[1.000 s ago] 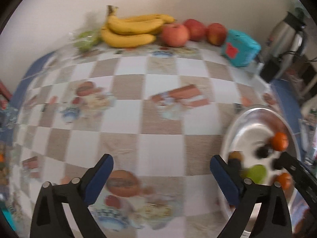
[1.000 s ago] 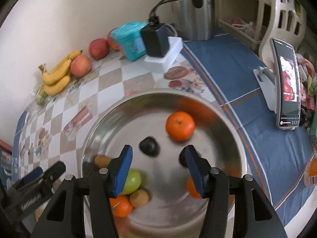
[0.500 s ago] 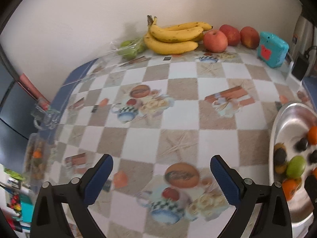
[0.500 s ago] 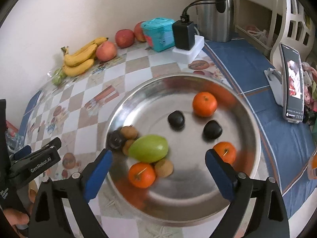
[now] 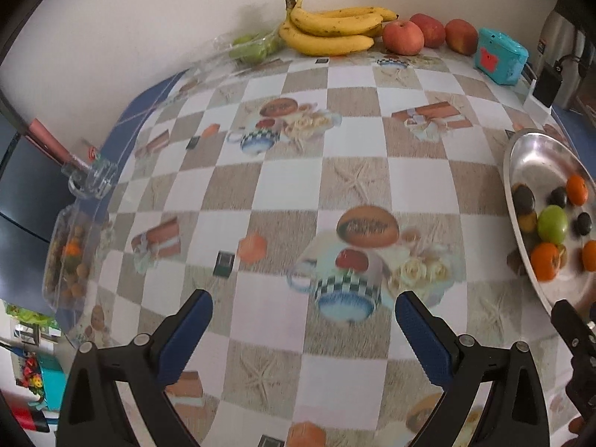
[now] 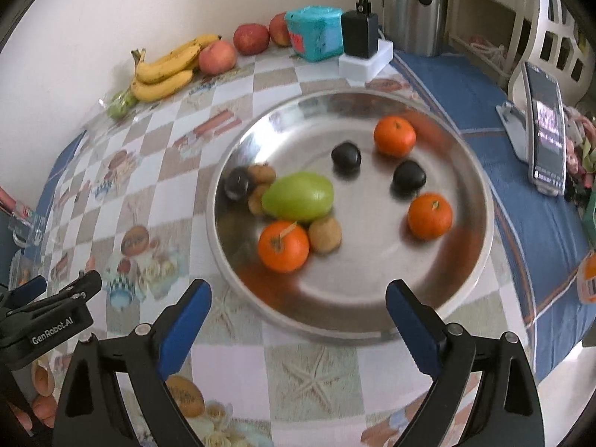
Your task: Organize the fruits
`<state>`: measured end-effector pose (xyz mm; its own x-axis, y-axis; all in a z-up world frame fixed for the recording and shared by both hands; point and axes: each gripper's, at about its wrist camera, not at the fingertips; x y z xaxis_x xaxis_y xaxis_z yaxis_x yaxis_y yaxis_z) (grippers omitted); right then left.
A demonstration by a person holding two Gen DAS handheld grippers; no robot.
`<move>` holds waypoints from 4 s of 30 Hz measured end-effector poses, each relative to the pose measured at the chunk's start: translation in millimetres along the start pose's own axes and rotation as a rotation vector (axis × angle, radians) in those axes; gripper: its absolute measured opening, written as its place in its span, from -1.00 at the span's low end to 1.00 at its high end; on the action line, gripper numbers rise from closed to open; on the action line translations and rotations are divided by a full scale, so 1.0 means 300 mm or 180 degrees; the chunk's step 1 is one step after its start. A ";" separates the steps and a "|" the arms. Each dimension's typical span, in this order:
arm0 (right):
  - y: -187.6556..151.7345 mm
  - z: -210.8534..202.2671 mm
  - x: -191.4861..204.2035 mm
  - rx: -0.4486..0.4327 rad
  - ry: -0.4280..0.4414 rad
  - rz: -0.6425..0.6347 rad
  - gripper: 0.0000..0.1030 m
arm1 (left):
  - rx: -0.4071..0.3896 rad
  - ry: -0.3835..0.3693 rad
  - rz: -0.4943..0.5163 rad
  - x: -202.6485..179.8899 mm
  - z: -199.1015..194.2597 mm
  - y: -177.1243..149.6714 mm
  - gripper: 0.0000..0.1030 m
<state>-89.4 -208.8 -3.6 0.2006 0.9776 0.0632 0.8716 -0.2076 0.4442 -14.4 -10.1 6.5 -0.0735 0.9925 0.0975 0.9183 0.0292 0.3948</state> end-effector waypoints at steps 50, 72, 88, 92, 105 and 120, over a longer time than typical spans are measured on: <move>-0.007 -0.023 0.004 -0.0034 -0.0118 0.0000 0.84 | 0.0124 -0.0267 0.0100 -0.017 0.003 -0.017 0.94; -0.007 -0.022 0.008 -0.0028 -0.0111 -0.0015 0.84 | 0.0125 -0.0268 0.0100 -0.018 0.004 -0.018 0.94; -0.007 -0.020 0.007 -0.0024 -0.0111 -0.0017 0.84 | 0.0125 -0.0268 0.0100 -0.019 0.003 -0.017 0.94; -0.007 -0.019 0.008 -0.0021 -0.0113 -0.0015 0.84 | 0.0125 -0.0268 0.0099 -0.019 0.003 -0.016 0.94; -0.009 -0.017 0.009 -0.0010 -0.0113 -0.0023 0.84 | 0.0126 -0.0269 0.0094 -0.018 0.003 -0.017 0.94; -0.007 -0.017 0.007 -0.0004 -0.0109 -0.0028 0.84 | 0.0126 -0.0272 0.0101 -0.016 0.002 -0.016 0.94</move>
<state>-93.2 -206.2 0.0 0.2081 0.9777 0.0285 0.8728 -0.1988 0.4458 -18.2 -14.8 3.6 -0.0121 0.9995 0.0304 0.9344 0.0005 0.3562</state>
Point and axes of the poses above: each gripper's, at about its wrist camera, not at the fingertips, and z roughly the way its jaws point, x to its left, y to its top, and after that the axes turned 14 degrees about -z, right-handed
